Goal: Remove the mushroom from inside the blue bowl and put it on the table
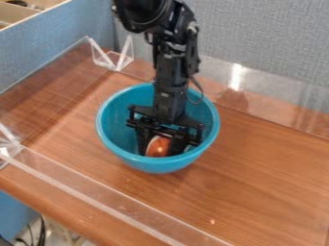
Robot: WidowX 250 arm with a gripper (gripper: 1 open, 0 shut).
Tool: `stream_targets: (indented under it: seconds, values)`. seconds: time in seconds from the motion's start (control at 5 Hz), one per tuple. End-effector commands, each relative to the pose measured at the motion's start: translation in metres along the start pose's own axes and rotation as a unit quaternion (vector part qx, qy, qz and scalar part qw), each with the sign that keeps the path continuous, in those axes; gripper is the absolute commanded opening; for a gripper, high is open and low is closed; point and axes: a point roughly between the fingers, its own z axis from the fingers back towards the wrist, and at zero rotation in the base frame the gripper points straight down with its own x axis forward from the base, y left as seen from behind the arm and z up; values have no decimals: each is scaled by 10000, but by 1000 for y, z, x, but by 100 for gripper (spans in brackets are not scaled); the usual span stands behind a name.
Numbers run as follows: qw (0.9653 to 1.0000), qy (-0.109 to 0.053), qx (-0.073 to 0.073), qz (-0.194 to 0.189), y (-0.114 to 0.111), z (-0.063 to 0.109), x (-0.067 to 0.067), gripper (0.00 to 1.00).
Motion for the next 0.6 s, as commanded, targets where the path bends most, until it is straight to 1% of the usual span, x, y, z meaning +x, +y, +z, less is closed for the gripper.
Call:
stream_targets:
  seconds: [0.0,0.2,0.4]
  values:
    - [9991,-196,-110,353,14,13,7,0]
    - [9979,-220,-181,580,23,16,12,0]
    - [9981,-233,-193,528,24,17,12,0]
